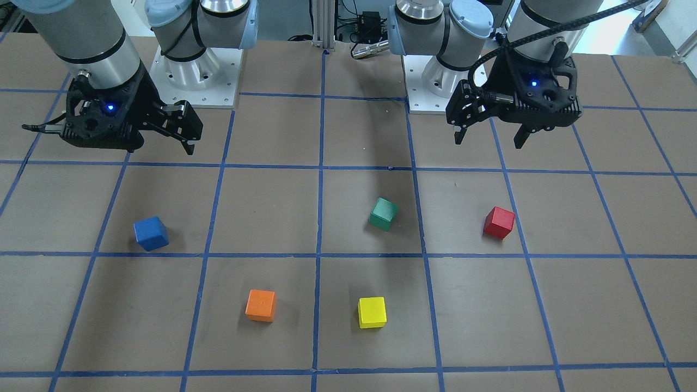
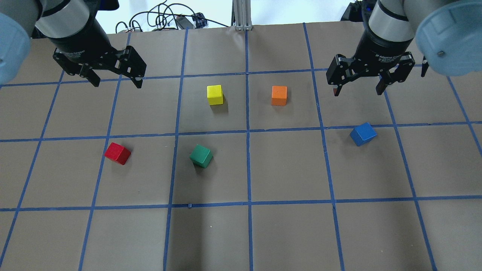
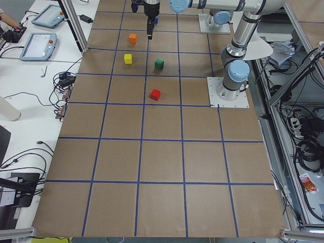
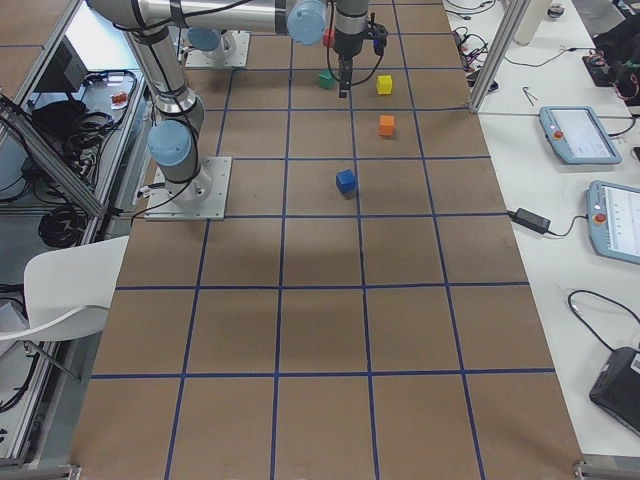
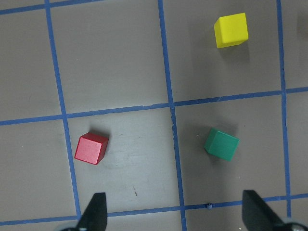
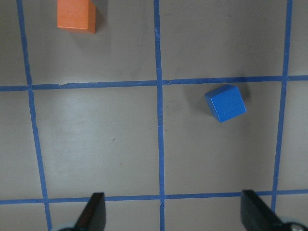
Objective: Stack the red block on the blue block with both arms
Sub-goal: 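Move the left gripper down over the red cube, then close the left gripper on the red cube and lift it, then carry the red cube with the left gripper toward the table center, then set the red cube down near the orange cube while the right arm approaches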
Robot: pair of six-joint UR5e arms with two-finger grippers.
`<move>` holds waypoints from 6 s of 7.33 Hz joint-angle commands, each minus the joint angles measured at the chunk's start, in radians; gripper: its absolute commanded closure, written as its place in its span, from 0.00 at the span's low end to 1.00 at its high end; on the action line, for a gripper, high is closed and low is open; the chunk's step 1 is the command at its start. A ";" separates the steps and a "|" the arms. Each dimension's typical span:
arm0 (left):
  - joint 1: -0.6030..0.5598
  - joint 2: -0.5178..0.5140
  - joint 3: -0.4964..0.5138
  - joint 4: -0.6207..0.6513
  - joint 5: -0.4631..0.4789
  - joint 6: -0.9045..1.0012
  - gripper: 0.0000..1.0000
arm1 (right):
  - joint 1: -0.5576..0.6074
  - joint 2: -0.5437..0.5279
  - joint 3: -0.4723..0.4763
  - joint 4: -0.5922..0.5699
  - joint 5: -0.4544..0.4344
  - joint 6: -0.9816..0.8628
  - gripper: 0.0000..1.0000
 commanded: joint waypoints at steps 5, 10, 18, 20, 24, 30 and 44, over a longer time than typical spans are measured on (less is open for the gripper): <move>0.029 0.007 -0.010 -0.024 0.007 0.019 0.00 | 0.000 0.000 0.004 0.001 0.000 0.000 0.00; 0.283 -0.079 -0.177 0.067 0.004 0.464 0.00 | 0.000 0.000 0.004 -0.002 0.000 0.000 0.00; 0.293 -0.251 -0.569 0.709 0.071 0.761 0.00 | 0.000 0.000 0.004 -0.001 0.000 0.001 0.00; 0.294 -0.275 -0.573 0.721 0.073 0.762 0.17 | 0.000 0.000 0.004 -0.002 0.000 0.001 0.00; 0.288 -0.263 -0.524 0.712 0.073 0.678 1.00 | 0.000 0.000 0.004 -0.001 0.000 0.001 0.00; -0.082 -0.291 -0.181 0.390 -0.054 0.063 1.00 | 0.000 0.000 0.004 0.001 0.000 0.001 0.00; -0.320 -0.500 0.048 0.414 -0.082 -0.378 0.00 | -0.005 0.049 0.002 -0.034 0.021 0.023 0.00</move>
